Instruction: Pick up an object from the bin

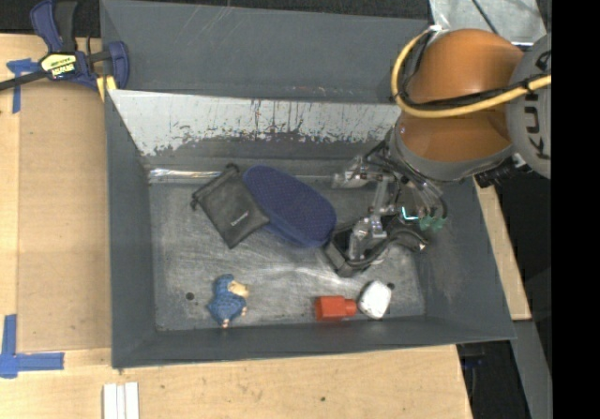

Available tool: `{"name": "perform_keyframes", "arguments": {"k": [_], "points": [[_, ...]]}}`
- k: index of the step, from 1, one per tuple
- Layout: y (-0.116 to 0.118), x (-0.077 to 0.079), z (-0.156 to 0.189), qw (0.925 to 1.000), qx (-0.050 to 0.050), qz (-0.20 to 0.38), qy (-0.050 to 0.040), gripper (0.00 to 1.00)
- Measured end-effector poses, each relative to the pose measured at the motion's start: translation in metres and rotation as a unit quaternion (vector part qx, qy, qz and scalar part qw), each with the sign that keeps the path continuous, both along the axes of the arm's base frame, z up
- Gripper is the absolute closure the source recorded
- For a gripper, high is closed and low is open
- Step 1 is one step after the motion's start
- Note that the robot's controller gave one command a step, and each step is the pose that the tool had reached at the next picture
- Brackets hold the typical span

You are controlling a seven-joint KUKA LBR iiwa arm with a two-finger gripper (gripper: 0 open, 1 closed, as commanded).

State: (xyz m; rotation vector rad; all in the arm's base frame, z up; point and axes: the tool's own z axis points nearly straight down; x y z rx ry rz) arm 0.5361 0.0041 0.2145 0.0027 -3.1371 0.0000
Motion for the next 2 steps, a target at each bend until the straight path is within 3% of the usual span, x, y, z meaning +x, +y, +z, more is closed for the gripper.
{"name": "perform_keyframes", "arguments": {"k": [1,2], "points": [[-0.016,0.078,-0.113,0.9953,0.0,-0.097,-0.0037,0.0],[0.008,0.092,-0.128,0.9977,-0.004,-0.068,-0.0001,0.0]]}}
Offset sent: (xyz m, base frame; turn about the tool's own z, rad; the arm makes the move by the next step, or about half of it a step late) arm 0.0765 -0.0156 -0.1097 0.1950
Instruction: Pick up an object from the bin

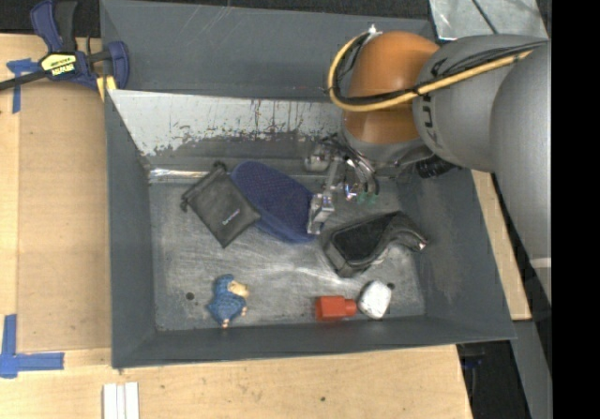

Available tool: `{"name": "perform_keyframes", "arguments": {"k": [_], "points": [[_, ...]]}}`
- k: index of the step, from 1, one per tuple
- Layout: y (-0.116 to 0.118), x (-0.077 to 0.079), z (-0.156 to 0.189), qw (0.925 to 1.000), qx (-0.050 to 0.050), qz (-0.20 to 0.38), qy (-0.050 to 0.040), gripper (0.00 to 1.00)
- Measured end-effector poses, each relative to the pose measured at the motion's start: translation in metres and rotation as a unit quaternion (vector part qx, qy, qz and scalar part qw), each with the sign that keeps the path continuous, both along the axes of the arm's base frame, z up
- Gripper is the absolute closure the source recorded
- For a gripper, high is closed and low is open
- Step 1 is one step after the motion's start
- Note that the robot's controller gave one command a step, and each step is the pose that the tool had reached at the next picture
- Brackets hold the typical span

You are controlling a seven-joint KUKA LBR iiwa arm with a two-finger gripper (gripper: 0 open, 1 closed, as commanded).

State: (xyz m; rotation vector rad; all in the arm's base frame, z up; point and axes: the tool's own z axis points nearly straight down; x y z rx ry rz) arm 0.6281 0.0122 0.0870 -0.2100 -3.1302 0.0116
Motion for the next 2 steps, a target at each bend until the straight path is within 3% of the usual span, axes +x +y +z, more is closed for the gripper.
{"name": "perform_keyframes", "arguments": {"k": [1,2], "points": [[0.002,0.001,0.001,1.0,0.003,0.0,-0.0029,1.0],[0.001,-0.003,0.136,0.9994,0.004,-0.033,-0.0088,1.0]]}}
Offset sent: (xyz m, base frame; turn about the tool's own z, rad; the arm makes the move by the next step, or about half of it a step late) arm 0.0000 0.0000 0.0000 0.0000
